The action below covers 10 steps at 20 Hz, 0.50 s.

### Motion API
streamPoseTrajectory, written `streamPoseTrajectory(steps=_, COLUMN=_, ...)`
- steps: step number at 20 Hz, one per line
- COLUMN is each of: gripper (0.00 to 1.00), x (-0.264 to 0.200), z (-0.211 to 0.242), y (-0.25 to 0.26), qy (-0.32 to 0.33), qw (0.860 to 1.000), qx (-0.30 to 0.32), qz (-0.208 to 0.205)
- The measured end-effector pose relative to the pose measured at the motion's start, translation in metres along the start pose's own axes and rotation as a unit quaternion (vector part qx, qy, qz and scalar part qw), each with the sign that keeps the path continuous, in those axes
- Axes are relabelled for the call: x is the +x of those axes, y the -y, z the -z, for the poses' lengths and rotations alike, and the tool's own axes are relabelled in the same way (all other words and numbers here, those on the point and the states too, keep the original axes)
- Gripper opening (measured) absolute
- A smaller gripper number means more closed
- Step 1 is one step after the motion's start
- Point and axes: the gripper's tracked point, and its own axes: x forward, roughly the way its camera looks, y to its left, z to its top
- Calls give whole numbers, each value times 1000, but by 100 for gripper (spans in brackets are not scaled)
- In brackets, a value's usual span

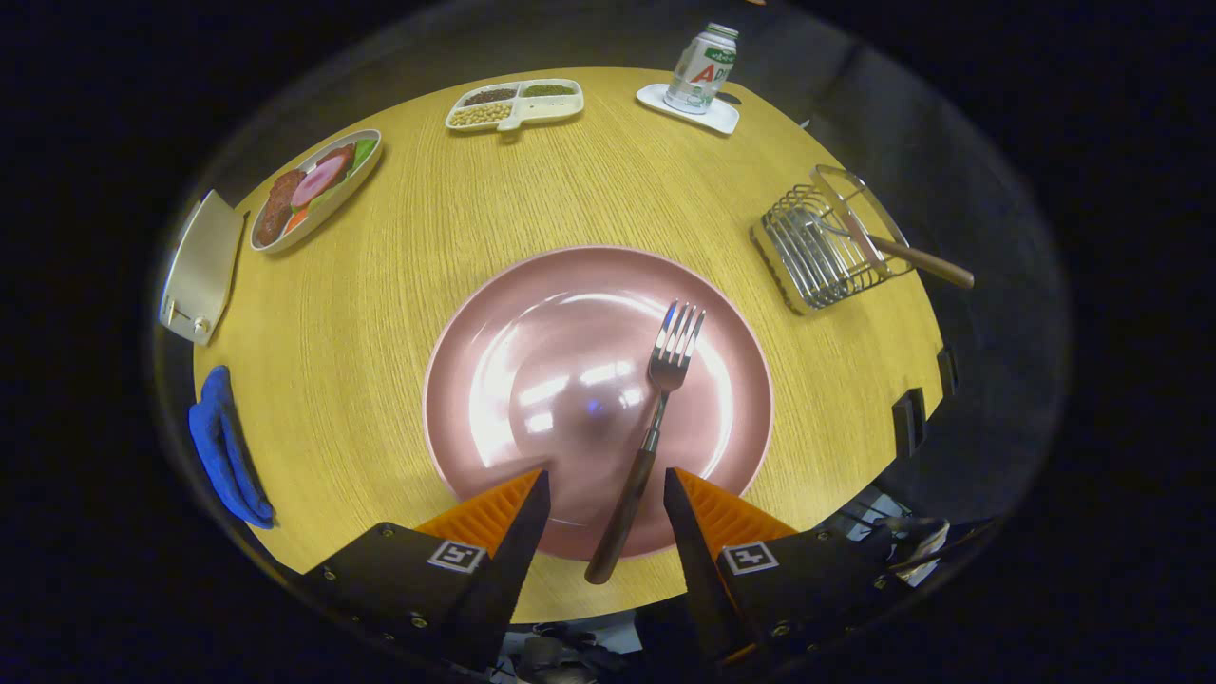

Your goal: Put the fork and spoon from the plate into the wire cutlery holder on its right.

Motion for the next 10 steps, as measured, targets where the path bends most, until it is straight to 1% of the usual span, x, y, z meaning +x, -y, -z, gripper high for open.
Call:
streamPoseTrajectory(steps=3, gripper=75, x=9, z=3, y=-4, qy=-7, qw=999, qx=45, qz=-29)
streamPoseTrajectory(steps=5, gripper=73, x=14, z=4, y=-6, qy=-12, qw=997, qx=65, qz=-41)
streamPoseTrajectory(steps=8, gripper=71, x=20, z=6, y=-3, qy=-20, qw=997, qx=62, qz=-42)
streamPoseTrajectory(steps=9, gripper=59, x=23, z=6, y=-3, qy=-22, qw=997, qx=57, qz=-44)
streamPoseTrajectory(steps=10, gripper=57, x=23, z=7, y=-1, qy=-24, qw=998, qx=50, qz=-41)
